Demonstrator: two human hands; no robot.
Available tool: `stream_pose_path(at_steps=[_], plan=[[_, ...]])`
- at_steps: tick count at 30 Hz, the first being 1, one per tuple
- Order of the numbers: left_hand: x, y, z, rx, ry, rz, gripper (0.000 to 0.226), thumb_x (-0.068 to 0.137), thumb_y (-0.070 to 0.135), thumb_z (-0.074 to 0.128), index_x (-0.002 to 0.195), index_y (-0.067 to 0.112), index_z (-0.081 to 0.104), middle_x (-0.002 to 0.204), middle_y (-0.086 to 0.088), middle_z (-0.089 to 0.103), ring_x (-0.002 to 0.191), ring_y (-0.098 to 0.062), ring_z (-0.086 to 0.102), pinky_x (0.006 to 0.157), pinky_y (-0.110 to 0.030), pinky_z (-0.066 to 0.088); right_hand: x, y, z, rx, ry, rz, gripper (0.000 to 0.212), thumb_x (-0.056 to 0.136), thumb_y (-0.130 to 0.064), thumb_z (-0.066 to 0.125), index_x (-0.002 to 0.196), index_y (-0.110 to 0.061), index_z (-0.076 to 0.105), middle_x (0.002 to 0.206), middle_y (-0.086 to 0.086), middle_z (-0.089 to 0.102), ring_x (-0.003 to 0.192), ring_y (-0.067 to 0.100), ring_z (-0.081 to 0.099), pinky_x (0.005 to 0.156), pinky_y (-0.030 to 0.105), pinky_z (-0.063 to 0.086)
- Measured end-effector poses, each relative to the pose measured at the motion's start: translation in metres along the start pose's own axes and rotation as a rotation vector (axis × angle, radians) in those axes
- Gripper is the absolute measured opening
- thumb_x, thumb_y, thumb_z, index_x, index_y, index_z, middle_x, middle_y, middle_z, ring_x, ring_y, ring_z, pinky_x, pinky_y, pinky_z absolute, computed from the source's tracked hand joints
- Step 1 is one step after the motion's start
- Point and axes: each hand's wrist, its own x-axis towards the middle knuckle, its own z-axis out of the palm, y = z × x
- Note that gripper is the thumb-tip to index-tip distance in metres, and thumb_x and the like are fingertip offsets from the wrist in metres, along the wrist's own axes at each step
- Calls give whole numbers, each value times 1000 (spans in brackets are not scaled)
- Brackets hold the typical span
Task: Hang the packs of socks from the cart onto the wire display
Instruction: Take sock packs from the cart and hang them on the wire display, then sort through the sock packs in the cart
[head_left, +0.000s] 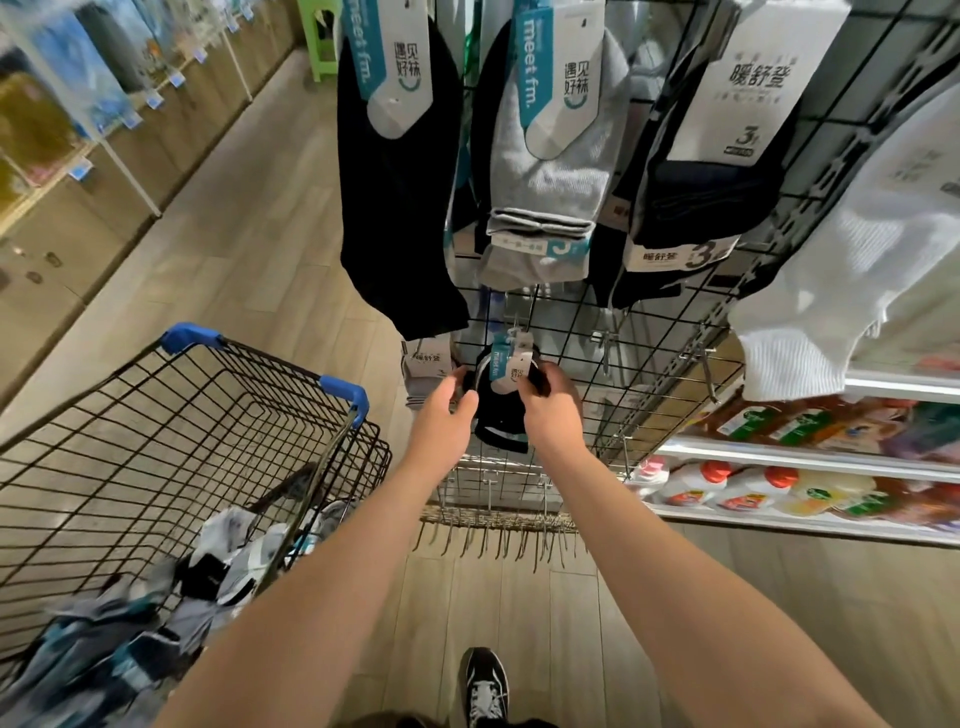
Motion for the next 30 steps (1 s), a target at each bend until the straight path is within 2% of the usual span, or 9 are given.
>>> stream_pose_path(at_steps=[4,7,9,12,17,21,24,27,30], plan=[[-5,2,-2,21,0,-3,54,104,44,42,154,26,34,153,2,45,135,-14,44,112,-39,38,-16,-6,1,-71,137,14,34,97,-26,64,126,-24,47,118,4,52,90,20,62,66,31,53],[-18,4,-10,-33,-12,15,46,105,39,43,149,28,41,146,4,51,131,-11,48,107,-33,40,-48,-15,1,7,173,-72,11,97,-23,60,106,-21,52,95,-3,57,80,15,57,65,25,43],[-31,-2,-22,3,8,23,36,105,35,45,139,29,53,136,8,59,119,-8,57,93,-24,45,-72,-16,7,26,23,-107,2,98,-23,59,100,-22,59,90,-7,62,78,8,57,67,20,43],[-59,-28,-51,96,85,-13,28,105,31,47,129,30,60,121,15,64,89,-3,61,70,-13,45,-100,-12,33,-57,-298,-78,10,98,-24,59,105,-21,66,96,-8,67,86,7,60,77,22,47],[-111,-92,-118,4,341,-142,18,103,24,52,111,24,68,107,7,68,90,-12,62,79,-27,47,-133,-5,102,-261,-544,-93,15,99,-20,59,107,-20,71,106,-3,72,97,16,66,91,35,53],[-148,-148,-167,-24,494,-360,22,104,20,48,100,27,68,94,5,63,87,-20,61,77,-31,44,-161,-14,164,-353,-695,-142,12,99,-20,58,102,-25,69,96,-7,69,86,17,64,79,32,55],[-165,-197,-195,-119,500,-529,24,104,25,48,113,18,69,99,-3,66,94,-26,64,86,-41,51,-175,-17,217,-410,-806,-191,17,98,-18,57,109,-19,70,101,-3,68,91,16,62,79,27,50],[-172,-243,-214,-253,478,-624,18,100,19,52,102,27,68,102,-1,70,95,-24,67,88,-46,54,-186,-13,277,-470,-938,-140,19,98,-17,57,113,-17,69,99,-9,63,84,5,58,73,21,48],[-165,-287,-232,-354,456,-708,19,99,19,55,95,34,66,102,3,70,93,-23,68,89,-46,55,-190,3,341,-543,-980,-71,20,95,-17,59,111,-15,70,105,1,67,88,14,58,79,27,48]])
